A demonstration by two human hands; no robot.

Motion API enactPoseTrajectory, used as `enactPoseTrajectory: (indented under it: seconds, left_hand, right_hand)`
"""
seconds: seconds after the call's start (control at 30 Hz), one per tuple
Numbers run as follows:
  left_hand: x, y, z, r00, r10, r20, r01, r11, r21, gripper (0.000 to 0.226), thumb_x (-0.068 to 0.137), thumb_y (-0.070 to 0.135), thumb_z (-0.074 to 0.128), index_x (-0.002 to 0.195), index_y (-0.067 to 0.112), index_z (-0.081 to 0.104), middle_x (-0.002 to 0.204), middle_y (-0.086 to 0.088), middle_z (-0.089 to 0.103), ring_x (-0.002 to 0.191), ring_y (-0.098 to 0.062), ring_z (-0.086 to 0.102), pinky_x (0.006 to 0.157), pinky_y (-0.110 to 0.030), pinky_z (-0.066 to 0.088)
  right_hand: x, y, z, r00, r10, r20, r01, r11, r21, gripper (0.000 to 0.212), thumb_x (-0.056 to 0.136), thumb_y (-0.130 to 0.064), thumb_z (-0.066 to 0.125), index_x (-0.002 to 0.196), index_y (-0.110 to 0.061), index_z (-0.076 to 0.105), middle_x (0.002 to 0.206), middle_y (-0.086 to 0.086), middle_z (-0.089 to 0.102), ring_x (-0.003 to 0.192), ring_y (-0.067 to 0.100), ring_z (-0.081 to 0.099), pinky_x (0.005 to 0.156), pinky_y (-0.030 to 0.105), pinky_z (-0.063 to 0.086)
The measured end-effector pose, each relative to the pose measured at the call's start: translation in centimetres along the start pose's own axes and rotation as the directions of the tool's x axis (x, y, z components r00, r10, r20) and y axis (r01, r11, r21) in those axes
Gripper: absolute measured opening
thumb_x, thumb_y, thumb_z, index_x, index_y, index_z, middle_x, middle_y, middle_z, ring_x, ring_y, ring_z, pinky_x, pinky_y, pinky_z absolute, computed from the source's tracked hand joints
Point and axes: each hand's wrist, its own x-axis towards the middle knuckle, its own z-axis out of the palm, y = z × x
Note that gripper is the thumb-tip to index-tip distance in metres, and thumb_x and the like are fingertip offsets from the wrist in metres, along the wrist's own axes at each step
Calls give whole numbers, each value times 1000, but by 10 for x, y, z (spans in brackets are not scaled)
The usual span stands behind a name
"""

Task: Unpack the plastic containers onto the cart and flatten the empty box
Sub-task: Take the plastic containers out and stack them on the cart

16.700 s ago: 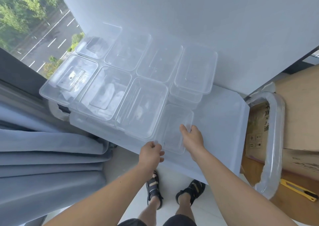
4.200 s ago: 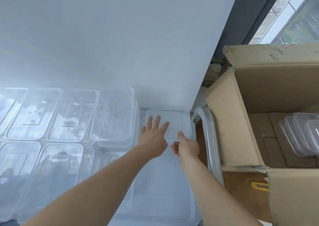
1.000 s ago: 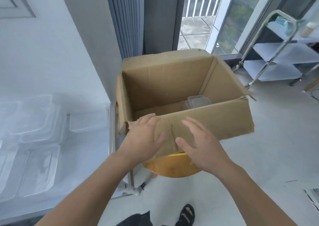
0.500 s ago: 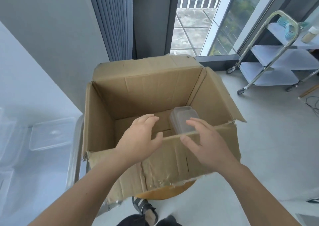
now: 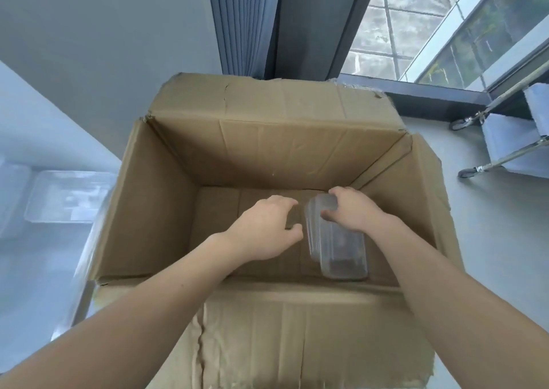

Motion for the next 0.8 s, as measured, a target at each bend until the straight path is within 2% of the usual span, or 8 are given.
enactPoseTrajectory:
  seconds: [0.23,0.4,0.47,0.53,0.6,0.67,0.73,0.8]
  left_hand:
    - [29,2,20,991,-122,55,123,992,-18,60,98,37,51,152,18,34,156,-3,38,140,-21,40,114,-34,34]
    - [36,1,23,981,-184,52,187,981,-57,61,97,37,52,152,18,35,155,-4,39,139,-22,42,112,-33,36]
    - [40,2,22,978,-199,61,202,977,-61,61,97,37,52,152,18,34,155,-4,39,139,-22,41,112,-31,35]
    - [42,3,22,976,-204,77,209,975,-69,63,97,39,52,153,16,33,156,-6,38,141,-22,40,112,-29,34]
    - [42,5,22,974,-208,92,216,972,-90,68,97,42,52,155,14,29,157,-7,36,143,-22,36,113,-29,32]
    - [42,5,21,969,-225,99,237,962,-133,73,97,45,52,156,11,25,157,-9,37,143,-23,36,111,-29,32]
    - [42,4,19,962,-255,99,271,937,-218,71,95,48,55,151,12,33,148,-8,49,133,-24,48,105,-29,39]
    - [40,1,18,962,-264,75,273,899,-342,50,91,47,59,130,16,50,126,-1,64,109,-17,61,89,-29,48]
  right_hand:
    - [63,34,42,985,70,161,-51,992,-117,65,89,-32,70,144,-10,44,142,14,51,126,31,52,91,32,43]
    - [72,36,40,998,-3,68,16,980,-196,43,90,-28,68,129,-15,57,135,7,57,124,28,54,91,33,42]
    - [70,31,30,998,-44,51,51,991,-126,26,90,-25,68,115,-19,62,127,6,61,115,27,58,85,30,43]
    - [66,26,16,997,-82,16,82,997,-2,9,91,-18,66,99,-22,64,108,1,68,97,23,60,74,28,42]
    - [58,21,-4,990,-138,13,136,984,112,6,90,-17,68,94,-22,66,87,-8,65,87,19,60,70,28,44]
    - [45,15,-24,980,-197,-28,198,955,220,4,90,-20,71,93,-21,68,80,-11,61,81,15,60,70,29,47]
    - [33,7,-41,964,-246,-98,265,890,371,3,90,-19,71,91,-19,69,79,-8,62,75,12,58,67,29,46]
    - [22,-2,-49,951,-283,-128,306,787,535,4,91,-16,71,92,-19,69,80,-4,64,72,10,58,68,29,48]
